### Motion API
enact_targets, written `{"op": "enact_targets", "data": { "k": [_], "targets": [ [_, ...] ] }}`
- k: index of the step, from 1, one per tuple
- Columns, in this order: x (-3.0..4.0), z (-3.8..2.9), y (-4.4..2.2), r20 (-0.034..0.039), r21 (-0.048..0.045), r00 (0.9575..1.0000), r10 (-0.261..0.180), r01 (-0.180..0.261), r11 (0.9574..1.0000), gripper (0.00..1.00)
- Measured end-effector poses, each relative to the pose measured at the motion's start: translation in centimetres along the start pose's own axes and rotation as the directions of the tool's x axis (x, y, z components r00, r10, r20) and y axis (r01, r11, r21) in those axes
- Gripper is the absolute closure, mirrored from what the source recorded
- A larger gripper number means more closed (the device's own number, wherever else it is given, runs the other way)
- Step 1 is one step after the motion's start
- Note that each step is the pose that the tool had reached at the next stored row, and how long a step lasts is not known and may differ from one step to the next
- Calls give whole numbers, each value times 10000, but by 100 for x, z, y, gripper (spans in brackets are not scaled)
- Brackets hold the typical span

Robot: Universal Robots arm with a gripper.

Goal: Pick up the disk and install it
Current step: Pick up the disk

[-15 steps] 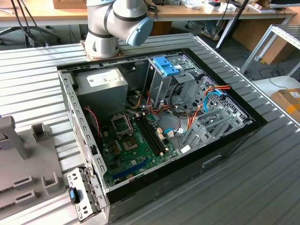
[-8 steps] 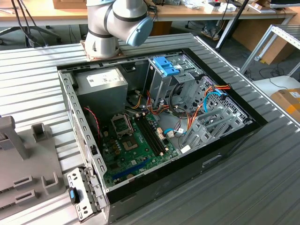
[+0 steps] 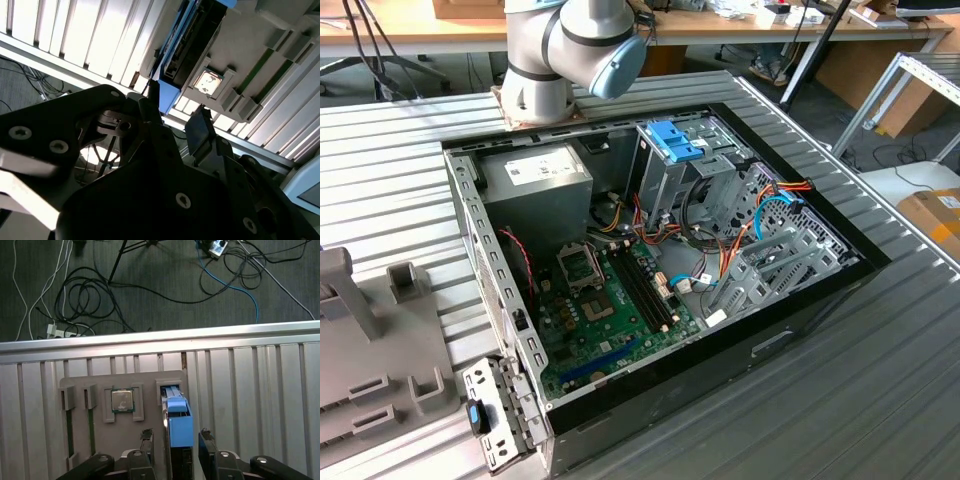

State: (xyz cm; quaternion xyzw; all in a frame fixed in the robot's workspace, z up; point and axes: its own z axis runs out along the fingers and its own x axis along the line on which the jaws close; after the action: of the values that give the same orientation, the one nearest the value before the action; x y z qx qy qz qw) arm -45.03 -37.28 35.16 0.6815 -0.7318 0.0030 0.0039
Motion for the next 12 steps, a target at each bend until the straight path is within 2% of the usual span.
{"op": "enact_targets", "data": {
  "k": [1, 2, 6, 12],
  "targets": [
    [0, 0, 0, -1, -1, 10000, 0, 0, 10000, 51],
    [0, 0, 0, 0, -1, 10000, 0, 0, 10000, 44],
    [-1, 25, 1, 21, 4, 10000, -42, 42, 10000, 44],
    [-1, 65, 0, 8, 12, 9986, -528, 528, 9986, 44]
  ]
}}
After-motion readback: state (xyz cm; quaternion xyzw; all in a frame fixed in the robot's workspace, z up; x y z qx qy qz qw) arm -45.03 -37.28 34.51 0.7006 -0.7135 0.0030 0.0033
